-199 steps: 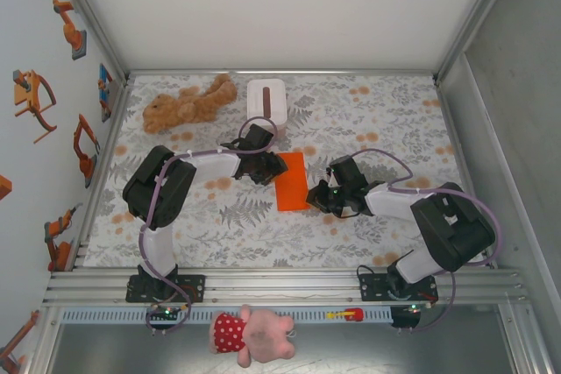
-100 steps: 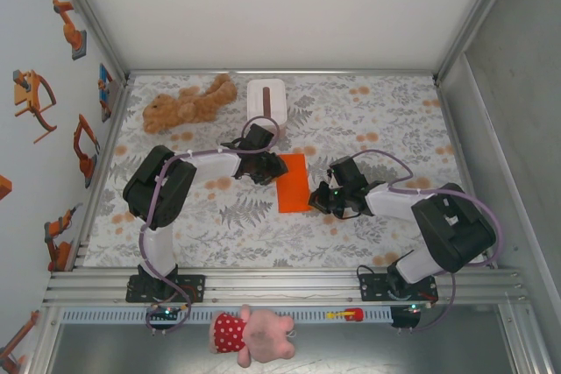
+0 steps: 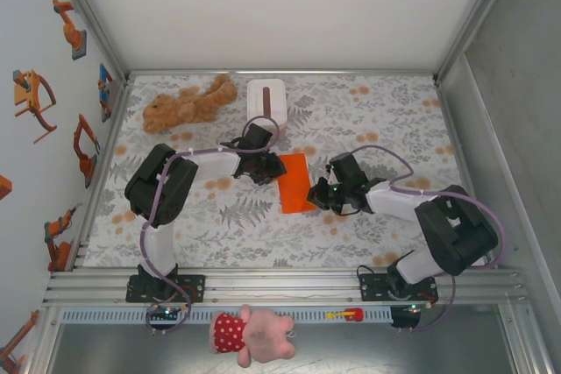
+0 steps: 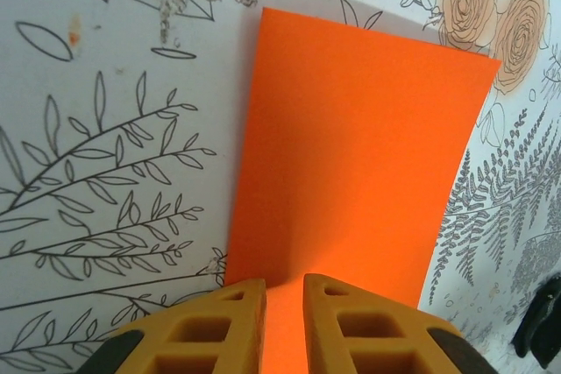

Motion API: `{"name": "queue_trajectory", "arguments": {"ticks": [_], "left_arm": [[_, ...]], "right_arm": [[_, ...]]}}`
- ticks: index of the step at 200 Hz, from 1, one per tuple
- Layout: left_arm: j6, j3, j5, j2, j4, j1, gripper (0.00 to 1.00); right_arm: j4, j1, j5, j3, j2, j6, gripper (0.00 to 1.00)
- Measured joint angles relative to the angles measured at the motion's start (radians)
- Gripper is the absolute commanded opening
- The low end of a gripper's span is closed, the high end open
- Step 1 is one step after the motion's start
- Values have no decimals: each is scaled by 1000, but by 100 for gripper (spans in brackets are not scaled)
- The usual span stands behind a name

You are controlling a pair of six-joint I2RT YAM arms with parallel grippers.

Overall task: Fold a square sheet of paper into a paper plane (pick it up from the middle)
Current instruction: Fold the triangle a second time at the center of the table.

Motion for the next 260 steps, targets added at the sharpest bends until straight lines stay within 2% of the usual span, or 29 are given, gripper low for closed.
{"name": "queue_trajectory", "arguments": {"ticks": [106, 260], "left_arm": [[4, 9, 2, 11, -1, 1, 16], [11, 14, 4, 17, -1, 1, 16]], "right_arm": [[156, 39, -55, 144, 218, 10, 0], [230, 45, -14, 150, 279, 40, 0]]}}
